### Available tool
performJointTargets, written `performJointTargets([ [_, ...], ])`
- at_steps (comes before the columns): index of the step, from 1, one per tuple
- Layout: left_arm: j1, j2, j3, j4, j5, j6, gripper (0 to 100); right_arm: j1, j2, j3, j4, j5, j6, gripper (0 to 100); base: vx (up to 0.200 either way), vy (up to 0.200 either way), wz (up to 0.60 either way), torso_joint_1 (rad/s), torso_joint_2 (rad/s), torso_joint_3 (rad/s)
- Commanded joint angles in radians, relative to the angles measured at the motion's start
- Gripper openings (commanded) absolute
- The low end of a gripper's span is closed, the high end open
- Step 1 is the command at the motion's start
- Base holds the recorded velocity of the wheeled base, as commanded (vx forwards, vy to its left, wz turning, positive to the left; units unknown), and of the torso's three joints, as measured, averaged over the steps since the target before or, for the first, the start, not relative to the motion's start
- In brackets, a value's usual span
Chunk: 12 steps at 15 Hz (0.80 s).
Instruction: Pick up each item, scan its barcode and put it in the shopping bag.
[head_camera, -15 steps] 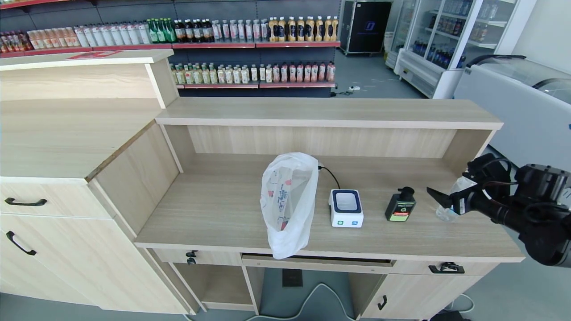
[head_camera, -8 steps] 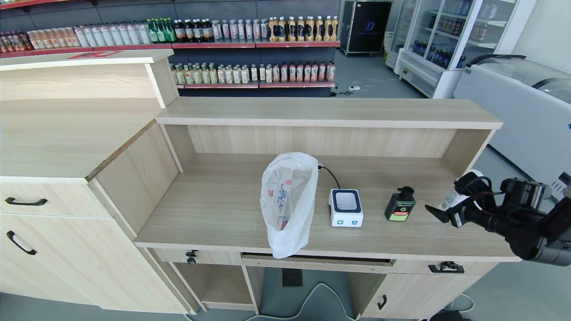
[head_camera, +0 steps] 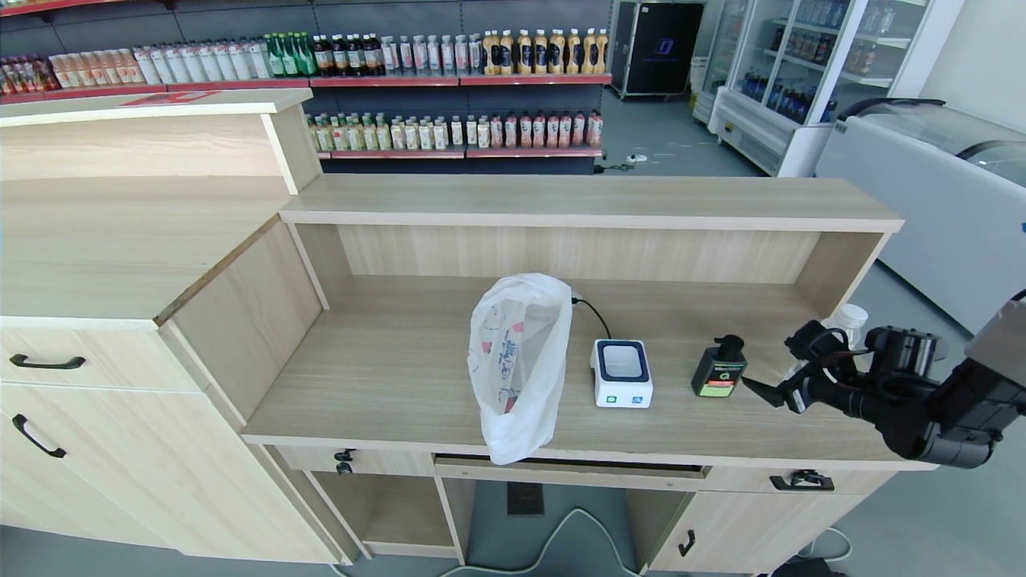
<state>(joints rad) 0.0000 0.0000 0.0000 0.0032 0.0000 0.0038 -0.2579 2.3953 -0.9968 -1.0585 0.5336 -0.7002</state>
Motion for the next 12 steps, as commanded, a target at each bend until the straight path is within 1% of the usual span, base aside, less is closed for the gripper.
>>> performJointTargets([
  [1,0.000,0.000,0.000,0.000,0.000,0.001,100,0.008,0.031,-0.048,0.035,0.016,-0.022,100,0.000,0.000,0.00,0.000,0.00,0.000],
  [4,0.000,0.000,0.000,0.000,0.000,-0.001,100,0.016,0.062,-0.114,0.088,0.077,-0.091,100,0.000,0.000,0.00,0.000,0.00,0.000],
  [7,0.000,0.000,0.000,0.000,0.000,0.001,100,0.029,0.088,-0.128,0.109,0.088,-0.151,100,0.000,0.000,0.00,0.000,0.00,0.000],
  [9,0.000,0.000,0.000,0.000,0.000,0.001,100,0.046,0.097,-0.135,0.109,0.094,-0.160,100,0.000,0.000,0.00,0.000,0.00,0.000],
  [12,0.000,0.000,0.000,0.000,0.000,0.001,100,0.075,0.122,-0.183,0.111,0.094,-0.162,100,0.000,0.000,0.00,0.000,0.00,0.000],
])
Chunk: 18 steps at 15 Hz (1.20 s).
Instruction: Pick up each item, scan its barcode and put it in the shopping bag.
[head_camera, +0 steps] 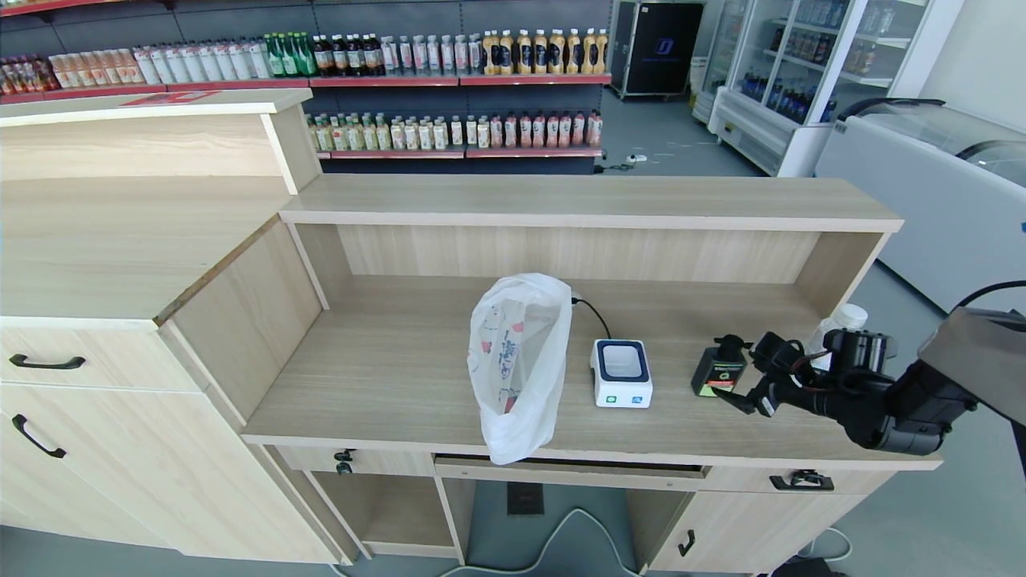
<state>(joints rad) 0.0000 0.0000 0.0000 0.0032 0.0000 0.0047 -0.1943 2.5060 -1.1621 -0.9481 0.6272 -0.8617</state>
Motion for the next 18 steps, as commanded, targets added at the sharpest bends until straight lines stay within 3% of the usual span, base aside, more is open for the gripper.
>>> performJointTargets([
  [1,0.000,0.000,0.000,0.000,0.000,0.000,100,0.018,0.019,-0.030,0.003,0.000,0.000,100,0.000,0.000,0.00,0.000,0.00,0.000],
  [10,0.000,0.000,0.000,0.000,0.000,0.000,100,0.035,0.070,-0.145,0.094,-0.001,-0.063,100,0.000,0.000,0.00,0.000,0.00,0.000],
  [11,0.000,0.000,0.000,0.000,0.000,-0.002,100,0.044,0.071,-0.157,0.100,0.000,-0.065,0,0.000,0.000,0.00,0.000,0.00,0.000],
  [18,0.000,0.000,0.000,0.000,0.000,0.000,100,0.056,0.056,-0.134,0.100,-0.004,-0.132,0,0.000,0.000,0.00,0.000,0.00,0.000],
])
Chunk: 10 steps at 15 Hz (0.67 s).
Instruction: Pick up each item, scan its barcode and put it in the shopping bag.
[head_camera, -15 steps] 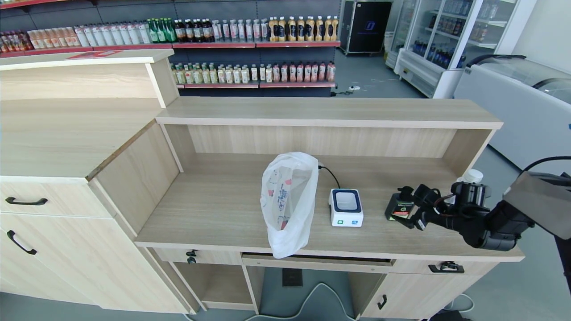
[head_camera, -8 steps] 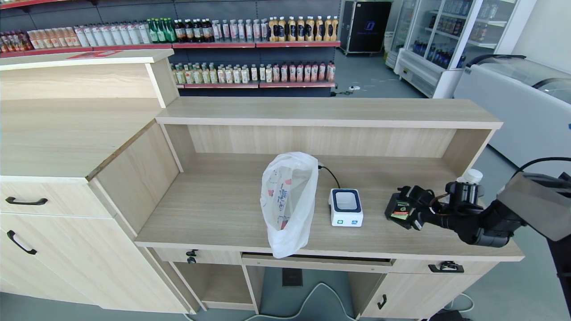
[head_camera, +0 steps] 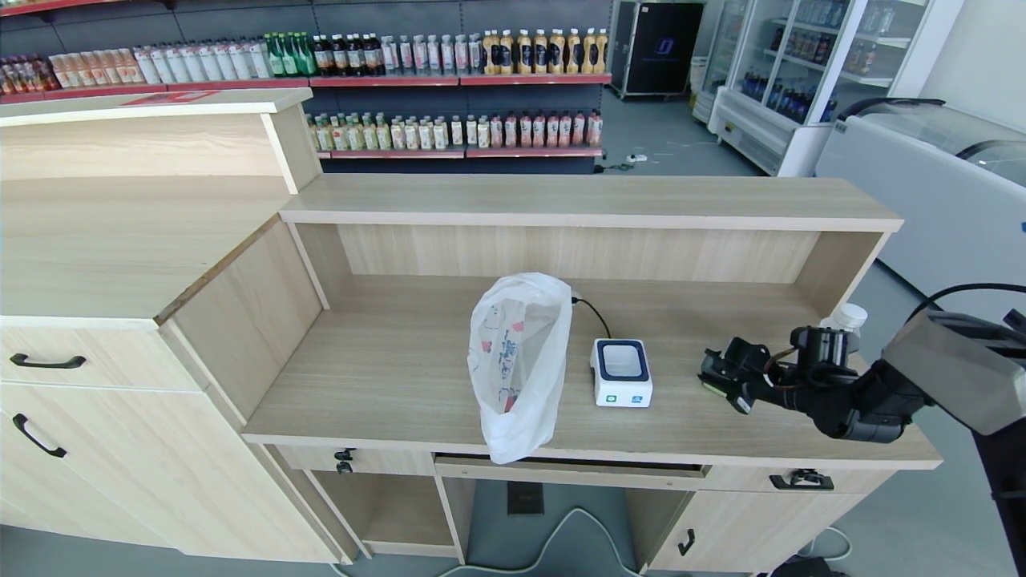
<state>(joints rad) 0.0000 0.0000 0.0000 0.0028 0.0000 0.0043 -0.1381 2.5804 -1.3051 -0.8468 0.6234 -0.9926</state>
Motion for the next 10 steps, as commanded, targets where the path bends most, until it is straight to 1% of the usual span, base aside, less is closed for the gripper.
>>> performJointTargets([
  [1,0.000,0.000,0.000,0.000,0.000,0.000,100,-0.008,-0.082,0.043,-0.003,-0.001,-0.001,0,0.000,0.000,0.00,0.000,0.00,0.000],
  [3,0.000,0.000,0.000,0.000,0.000,0.000,100,-0.037,-0.249,0.132,-0.001,0.004,0.028,0,0.000,0.000,0.00,0.000,0.00,0.000],
  [6,0.000,0.000,0.000,0.000,0.000,-0.001,100,-0.087,-0.569,0.317,-0.008,0.035,0.163,0,0.000,0.000,0.00,0.000,0.00,0.000],
  [7,0.000,0.000,0.000,0.000,0.000,-0.001,100,-0.089,-0.692,0.395,-0.011,0.038,0.161,0,0.000,0.000,0.00,0.000,0.00,0.000],
  [8,0.000,0.000,0.000,0.000,0.000,0.000,100,-0.078,-0.781,0.464,-0.028,0.050,0.149,0,0.000,0.000,0.00,0.000,0.00,0.000],
  [9,0.000,0.000,0.000,0.000,0.000,0.000,100,-0.029,-0.876,0.570,-0.086,0.076,0.069,0,0.000,0.000,0.00,0.000,0.00,0.000],
  [10,0.000,0.000,0.000,0.000,0.000,0.000,100,0.032,-0.939,0.670,-0.169,0.108,-0.038,0,0.000,0.000,0.00,0.000,0.00,0.000],
])
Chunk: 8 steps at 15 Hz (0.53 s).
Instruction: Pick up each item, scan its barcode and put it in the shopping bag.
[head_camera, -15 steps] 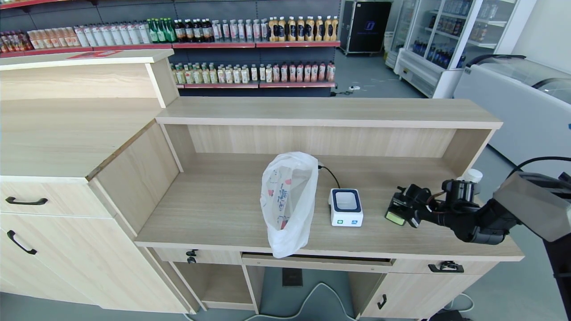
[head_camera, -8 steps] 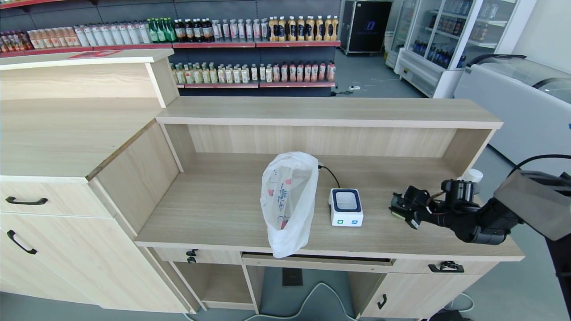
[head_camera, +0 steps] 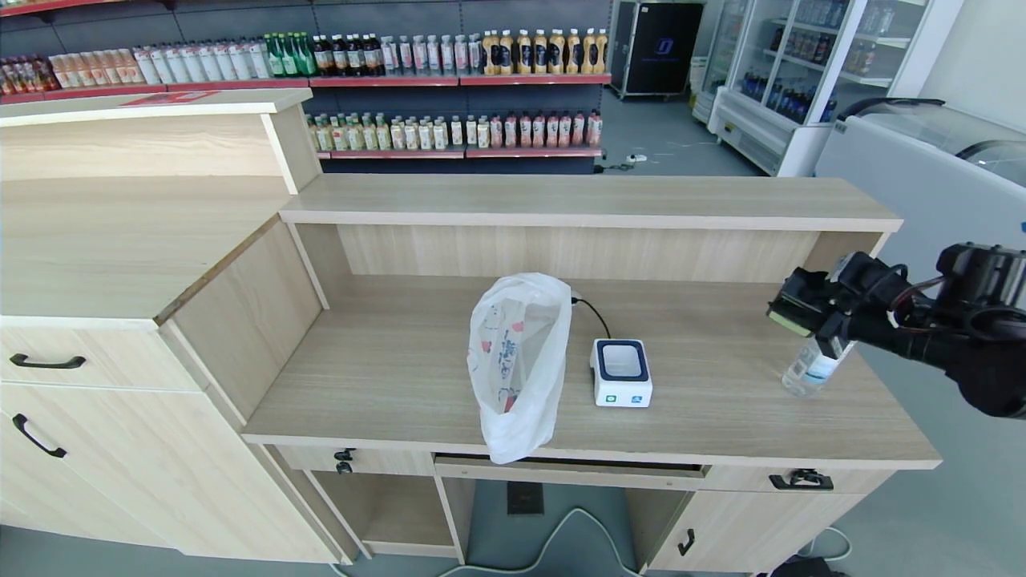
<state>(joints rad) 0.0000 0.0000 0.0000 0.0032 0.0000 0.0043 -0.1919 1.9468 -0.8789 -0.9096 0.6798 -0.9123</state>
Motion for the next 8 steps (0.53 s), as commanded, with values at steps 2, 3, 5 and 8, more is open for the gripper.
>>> performJointTargets([
  [2,0.000,0.000,0.000,0.000,0.000,0.000,100,0.212,-0.388,0.402,-0.178,0.070,-0.362,0,0.000,0.000,0.00,0.000,0.00,0.000],
  [3,0.000,0.000,0.000,0.000,0.000,0.000,100,0.292,-0.404,0.419,-0.146,0.067,-0.523,0,0.000,0.000,0.00,0.000,0.00,0.000],
  [5,0.000,0.000,0.000,0.000,0.000,0.000,100,0.405,-0.425,0.406,-0.094,0.063,-0.850,0,0.000,0.000,0.00,0.000,0.00,0.000],
  [8,0.000,0.000,0.000,0.000,0.000,-0.001,100,0.565,-0.410,0.399,-0.086,0.020,-1.129,0,0.000,0.000,0.00,0.000,0.00,0.000],
])
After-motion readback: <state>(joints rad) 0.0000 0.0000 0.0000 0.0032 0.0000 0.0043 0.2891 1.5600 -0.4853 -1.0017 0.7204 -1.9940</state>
